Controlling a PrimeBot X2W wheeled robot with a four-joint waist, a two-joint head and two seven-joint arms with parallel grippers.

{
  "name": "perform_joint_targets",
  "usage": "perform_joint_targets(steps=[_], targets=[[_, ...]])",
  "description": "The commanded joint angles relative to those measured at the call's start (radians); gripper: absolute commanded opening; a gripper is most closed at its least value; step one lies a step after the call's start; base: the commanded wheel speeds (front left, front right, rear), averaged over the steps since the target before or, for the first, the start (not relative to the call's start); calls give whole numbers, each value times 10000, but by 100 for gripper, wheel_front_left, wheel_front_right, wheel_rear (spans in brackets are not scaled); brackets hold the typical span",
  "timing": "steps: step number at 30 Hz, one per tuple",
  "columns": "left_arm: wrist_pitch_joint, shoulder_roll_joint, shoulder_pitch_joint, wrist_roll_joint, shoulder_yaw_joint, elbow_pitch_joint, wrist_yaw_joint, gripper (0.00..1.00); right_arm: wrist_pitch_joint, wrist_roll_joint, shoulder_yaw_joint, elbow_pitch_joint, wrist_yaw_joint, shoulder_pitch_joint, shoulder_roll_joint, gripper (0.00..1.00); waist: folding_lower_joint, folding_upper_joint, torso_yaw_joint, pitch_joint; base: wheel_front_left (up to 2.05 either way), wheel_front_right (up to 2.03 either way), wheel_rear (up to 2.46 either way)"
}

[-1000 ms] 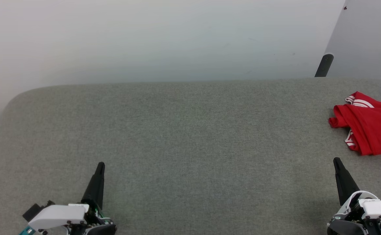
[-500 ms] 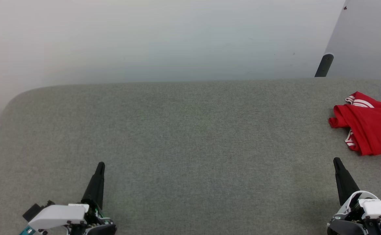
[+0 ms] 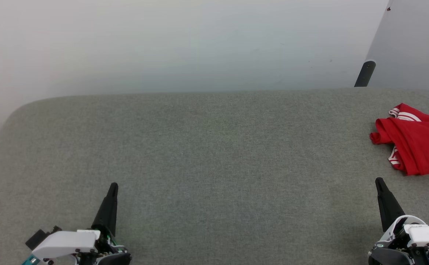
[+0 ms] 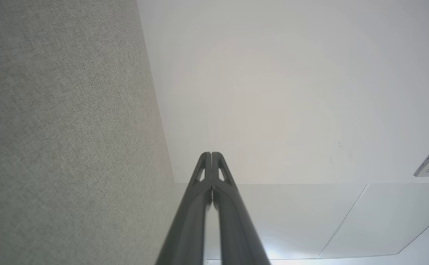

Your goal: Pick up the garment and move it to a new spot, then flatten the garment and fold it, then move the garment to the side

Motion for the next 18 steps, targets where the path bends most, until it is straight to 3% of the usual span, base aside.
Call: perform_joint_targets(steps=[1,18], targets=[[14,7,-81,-33,15,-17,0,0,17,51,2,-19,4,-26,22,0,0,0,0,0,0,0,0],[13,7,-81,-34,17,-17,0,0,17,52,3,-19,4,-26,22,0,0,0,0,0,0,0,0]])
